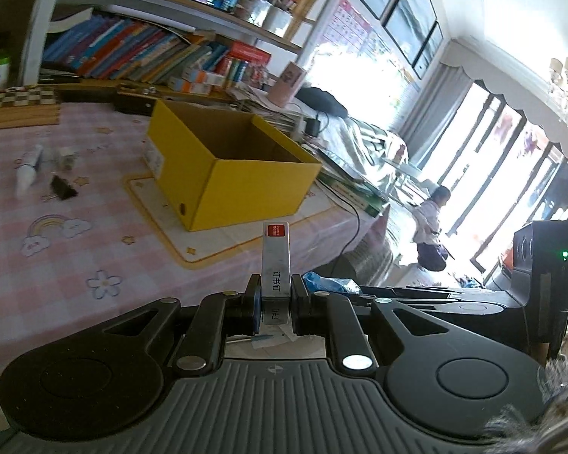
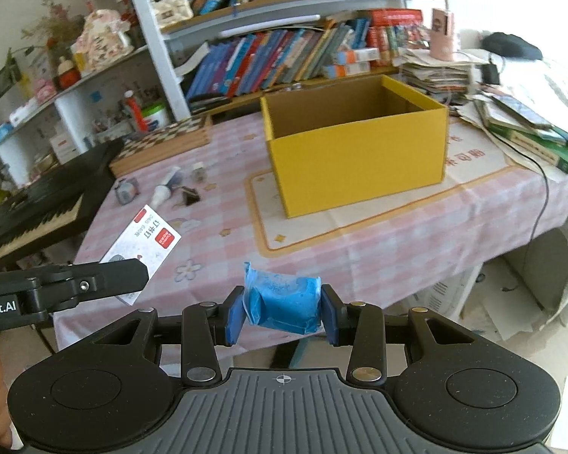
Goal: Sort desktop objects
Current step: 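Carry the white-red box with the left gripper while the right carries the blue item to the yellow box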
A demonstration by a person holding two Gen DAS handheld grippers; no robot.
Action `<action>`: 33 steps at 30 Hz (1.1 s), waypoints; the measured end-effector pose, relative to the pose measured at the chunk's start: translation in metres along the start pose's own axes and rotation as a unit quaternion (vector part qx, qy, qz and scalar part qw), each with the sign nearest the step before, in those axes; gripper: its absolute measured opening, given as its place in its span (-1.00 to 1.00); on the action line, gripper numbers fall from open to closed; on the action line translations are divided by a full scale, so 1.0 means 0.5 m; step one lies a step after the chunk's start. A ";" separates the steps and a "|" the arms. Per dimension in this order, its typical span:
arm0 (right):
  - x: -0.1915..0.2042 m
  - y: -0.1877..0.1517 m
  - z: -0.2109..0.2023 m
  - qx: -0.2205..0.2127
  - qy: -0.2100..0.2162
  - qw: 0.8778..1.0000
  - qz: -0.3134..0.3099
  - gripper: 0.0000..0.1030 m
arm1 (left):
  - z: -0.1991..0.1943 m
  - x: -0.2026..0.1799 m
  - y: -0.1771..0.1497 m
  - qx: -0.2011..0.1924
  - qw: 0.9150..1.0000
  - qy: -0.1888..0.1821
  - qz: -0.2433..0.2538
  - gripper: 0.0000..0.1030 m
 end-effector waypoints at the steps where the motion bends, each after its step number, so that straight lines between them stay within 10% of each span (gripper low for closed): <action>1: -0.006 0.002 -0.001 -0.001 -0.002 1.000 0.002 -0.24 | 0.007 -0.004 0.003 0.002 1.000 -0.002 0.001 -0.74; 33: -0.243 0.132 0.075 0.021 -0.003 1.000 0.020 -0.24 | 0.275 -0.124 0.100 0.041 0.999 -0.015 0.013 -0.74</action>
Point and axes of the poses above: each gripper's, at about its wrist camera, not at the fingertips, and z roughly the way its jaws point, x to its left, y to its top, the point moved 4 cm from there along z, roughly the way its jaws point, and after that the axes turned 4 degrees about z, right-handed, at the moved point
